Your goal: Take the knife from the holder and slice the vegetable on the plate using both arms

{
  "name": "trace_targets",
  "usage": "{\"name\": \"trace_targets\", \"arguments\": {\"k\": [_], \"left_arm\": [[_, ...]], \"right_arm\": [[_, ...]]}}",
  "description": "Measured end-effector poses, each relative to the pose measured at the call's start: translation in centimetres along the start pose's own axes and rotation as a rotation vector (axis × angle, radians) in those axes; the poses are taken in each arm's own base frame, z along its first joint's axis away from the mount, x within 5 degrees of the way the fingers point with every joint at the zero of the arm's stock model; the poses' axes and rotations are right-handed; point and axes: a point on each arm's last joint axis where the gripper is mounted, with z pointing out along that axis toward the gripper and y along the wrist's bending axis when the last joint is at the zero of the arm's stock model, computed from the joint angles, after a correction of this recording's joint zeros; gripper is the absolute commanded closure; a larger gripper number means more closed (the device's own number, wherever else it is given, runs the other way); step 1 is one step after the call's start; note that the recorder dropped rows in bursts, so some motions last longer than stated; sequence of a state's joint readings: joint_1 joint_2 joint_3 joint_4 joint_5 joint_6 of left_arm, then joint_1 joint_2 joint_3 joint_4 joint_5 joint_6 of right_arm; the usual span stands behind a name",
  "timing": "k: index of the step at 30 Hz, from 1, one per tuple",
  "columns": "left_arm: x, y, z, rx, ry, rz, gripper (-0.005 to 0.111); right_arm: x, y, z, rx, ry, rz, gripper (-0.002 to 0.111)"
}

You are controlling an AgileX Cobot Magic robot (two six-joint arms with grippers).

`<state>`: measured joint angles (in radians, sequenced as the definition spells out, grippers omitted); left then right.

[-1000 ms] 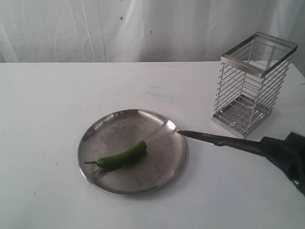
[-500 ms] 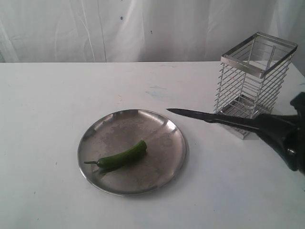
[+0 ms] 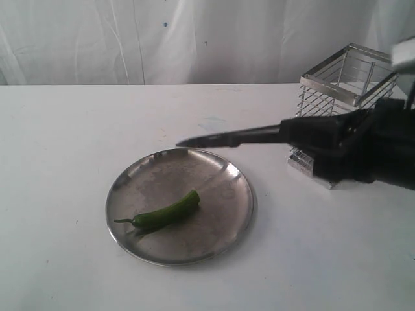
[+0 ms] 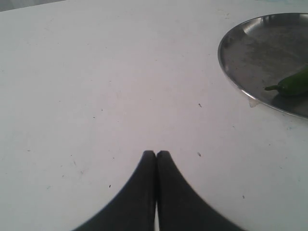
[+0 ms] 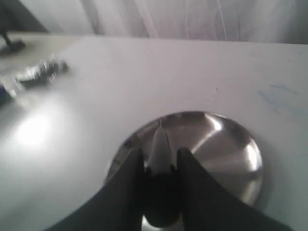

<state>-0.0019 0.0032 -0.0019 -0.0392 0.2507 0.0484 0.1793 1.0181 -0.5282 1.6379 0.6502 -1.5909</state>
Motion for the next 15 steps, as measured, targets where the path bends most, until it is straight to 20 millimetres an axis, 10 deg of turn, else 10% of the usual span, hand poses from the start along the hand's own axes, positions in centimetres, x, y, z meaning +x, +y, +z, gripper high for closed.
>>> {"name": "trace_targets", "arguments": {"k": [15], "left_arm": [[0.0,0.0,0.0,0.000,0.000,0.000,0.107]], "right_arm": [[1.3,2.1,1.0,0.082,0.263,-0.599,0.108]]}}
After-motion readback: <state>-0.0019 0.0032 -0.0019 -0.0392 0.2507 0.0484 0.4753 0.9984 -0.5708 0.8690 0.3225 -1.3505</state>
